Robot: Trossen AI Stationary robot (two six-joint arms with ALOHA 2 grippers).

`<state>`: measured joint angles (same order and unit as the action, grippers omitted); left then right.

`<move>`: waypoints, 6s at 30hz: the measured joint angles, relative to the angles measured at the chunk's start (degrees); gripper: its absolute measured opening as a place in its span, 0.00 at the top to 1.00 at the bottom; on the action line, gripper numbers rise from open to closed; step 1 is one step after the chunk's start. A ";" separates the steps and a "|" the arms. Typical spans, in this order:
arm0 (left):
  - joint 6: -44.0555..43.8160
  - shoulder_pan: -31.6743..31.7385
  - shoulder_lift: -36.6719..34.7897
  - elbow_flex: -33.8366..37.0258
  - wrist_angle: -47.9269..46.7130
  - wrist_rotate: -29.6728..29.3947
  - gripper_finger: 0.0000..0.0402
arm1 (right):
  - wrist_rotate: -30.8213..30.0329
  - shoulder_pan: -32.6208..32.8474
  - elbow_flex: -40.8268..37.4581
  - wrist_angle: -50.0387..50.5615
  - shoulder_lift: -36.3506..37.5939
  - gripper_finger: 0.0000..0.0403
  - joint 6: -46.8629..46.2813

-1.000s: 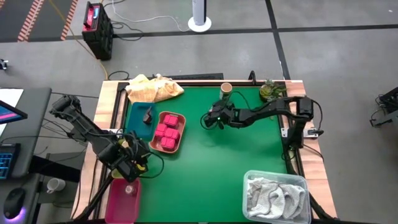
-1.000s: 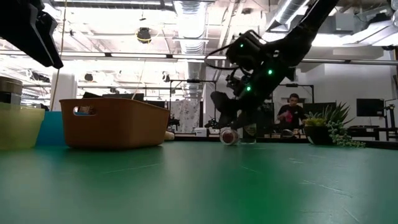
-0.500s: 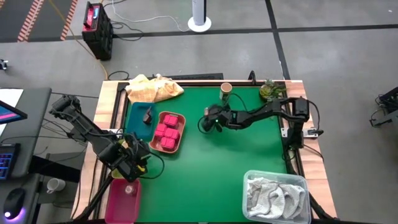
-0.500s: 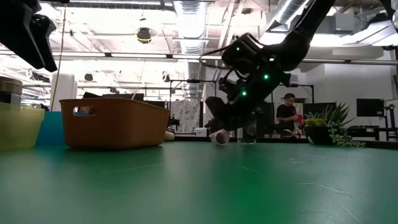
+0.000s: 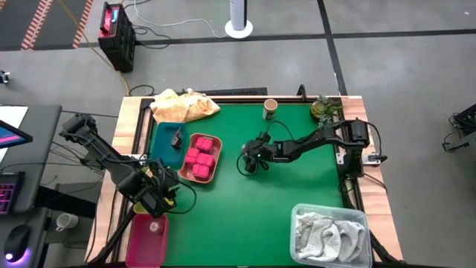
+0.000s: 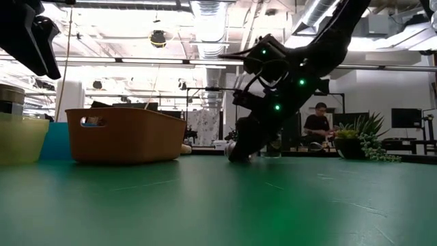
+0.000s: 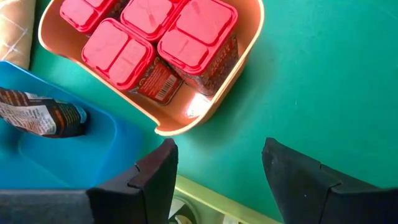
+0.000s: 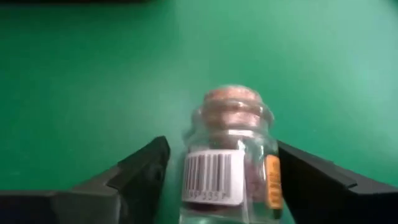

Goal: Sort spices by type
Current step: Put the brown seasoning bottle into the red bin

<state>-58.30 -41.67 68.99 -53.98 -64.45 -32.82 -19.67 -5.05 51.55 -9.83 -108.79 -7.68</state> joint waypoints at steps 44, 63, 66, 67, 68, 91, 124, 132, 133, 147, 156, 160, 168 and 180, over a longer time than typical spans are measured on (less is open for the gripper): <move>49.09 24.57 0.00 0.00 43.50 1.50 0.44 | 4.84 9.93 3.75 -18.20 13.11 0.47 23.82; 32.63 28.39 -0.02 0.00 56.26 2.51 0.23 | -7.99 14.25 3.71 -22.83 12.76 0.47 33.20; 28.96 29.45 -0.02 0.00 56.83 2.93 0.22 | -10.72 15.74 3.71 -24.52 12.76 0.47 36.98; 27.96 29.76 0.00 0.00 57.52 3.42 0.22 | -11.59 16.10 3.71 -24.99 12.76 0.47 37.93; 27.38 30.04 0.00 0.00 58.58 4.07 0.22 | -12.13 16.39 3.71 -25.57 12.76 0.47 38.95; 27.37 32.03 3.04 0.00 65.20 9.09 0.27 | -15.36 17.45 3.78 -28.54 12.79 0.47 43.66; 32.58 34.23 3.39 -2.35 57.26 11.76 0.57 | -11.45 16.74 3.78 -27.07 12.84 0.19 36.18; 35.72 29.90 -1.23 -12.11 37.60 8.91 0.57 | -13.18 17.02 3.80 -24.74 14.01 0.10 35.81; 35.06 29.00 -1.78 -13.39 33.83 9.38 0.57 | -13.56 16.76 3.80 -23.81 14.11 0.09 35.28; -2.40 -3.86 3.07 -16.15 -0.93 21.00 0.57 | -18.14 11.99 3.78 -13.04 15.13 0.09 27.20; -21.43 -21.78 12.26 -16.15 -1.13 25.15 0.56 | -18.18 12.01 3.78 -13.37 15.13 0.09 26.99; -25.39 -24.77 17.04 -16.15 -0.95 30.25 0.56 | -18.28 12.01 3.78 -13.53 15.13 0.09 27.01; -26.90 -26.69 24.13 -16.15 -0.18 33.56 0.56 | -19.47 11.65 3.78 -16.91 15.11 0.09 28.64; -31.54 -26.66 28.00 -16.04 1.38 31.24 0.45 | -19.47 11.25 3.78 -17.22 15.10 0.09 29.20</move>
<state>-89.84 -68.33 96.99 -70.02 -63.07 -1.57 -39.13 6.20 55.33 -27.05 -93.69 21.52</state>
